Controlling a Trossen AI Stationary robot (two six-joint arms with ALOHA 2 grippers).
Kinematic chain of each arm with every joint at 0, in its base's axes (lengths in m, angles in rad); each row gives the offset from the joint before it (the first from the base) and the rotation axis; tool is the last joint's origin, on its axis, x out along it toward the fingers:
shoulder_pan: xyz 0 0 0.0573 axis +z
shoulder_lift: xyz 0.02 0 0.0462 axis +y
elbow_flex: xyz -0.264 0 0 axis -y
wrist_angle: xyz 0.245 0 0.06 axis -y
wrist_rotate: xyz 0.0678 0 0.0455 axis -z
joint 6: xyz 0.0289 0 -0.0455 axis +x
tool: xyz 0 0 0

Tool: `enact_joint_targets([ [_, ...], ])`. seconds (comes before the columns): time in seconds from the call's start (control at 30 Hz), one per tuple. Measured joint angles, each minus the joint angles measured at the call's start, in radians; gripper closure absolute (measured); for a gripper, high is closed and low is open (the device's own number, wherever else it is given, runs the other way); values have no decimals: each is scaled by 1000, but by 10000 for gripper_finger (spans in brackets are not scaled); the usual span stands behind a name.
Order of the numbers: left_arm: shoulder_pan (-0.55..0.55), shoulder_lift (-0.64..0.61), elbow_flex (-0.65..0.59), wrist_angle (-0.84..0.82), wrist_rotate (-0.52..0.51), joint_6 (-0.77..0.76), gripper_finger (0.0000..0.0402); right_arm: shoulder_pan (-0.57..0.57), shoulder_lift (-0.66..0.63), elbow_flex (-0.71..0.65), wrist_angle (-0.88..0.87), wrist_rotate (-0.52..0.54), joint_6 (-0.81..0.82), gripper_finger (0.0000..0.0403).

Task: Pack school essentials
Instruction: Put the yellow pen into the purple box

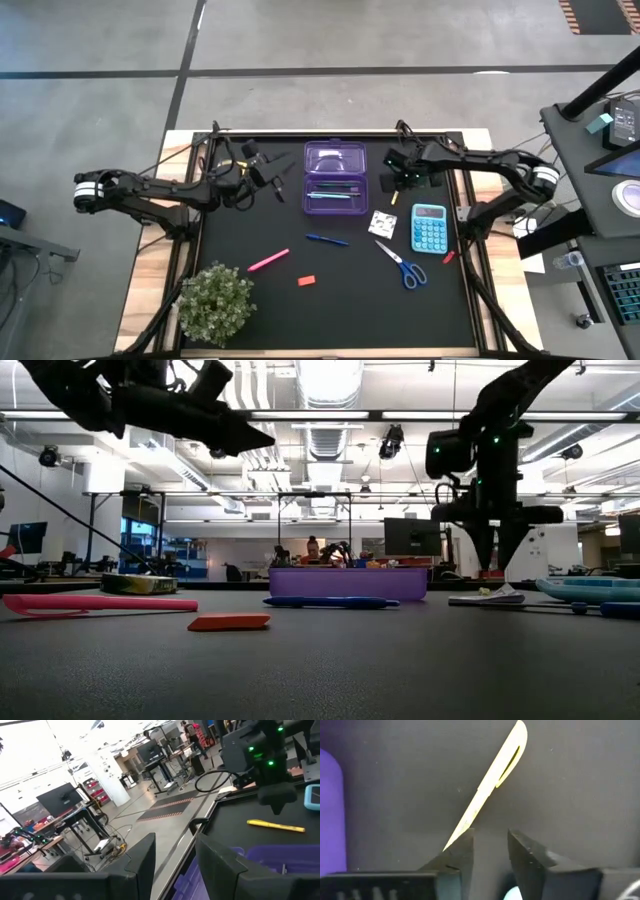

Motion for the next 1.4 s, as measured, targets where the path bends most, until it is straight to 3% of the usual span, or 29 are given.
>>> enact_joint_targets([
  [0.23,0,0,-6,-1,0,8,279,-20,95,20,62,1,14,225],
  [0.43,0,0,-6,0,0,8,279,-57,188,29,74,1,13,218],
  [0.67,0,0,-6,1,0,8,279,-73,241,35,87,-9,-14,258],
  [1.0,0,0,-6,8,0,7,279,-71,256,31,127,-13,-38,381],
  [1.2,1,1,-6,8,10,-6,279,-70,212,29,128,-7,-71,379],
  [1.4,1,2,-6,4,235,-33,279,-58,50,25,135,135,-109,379],
])
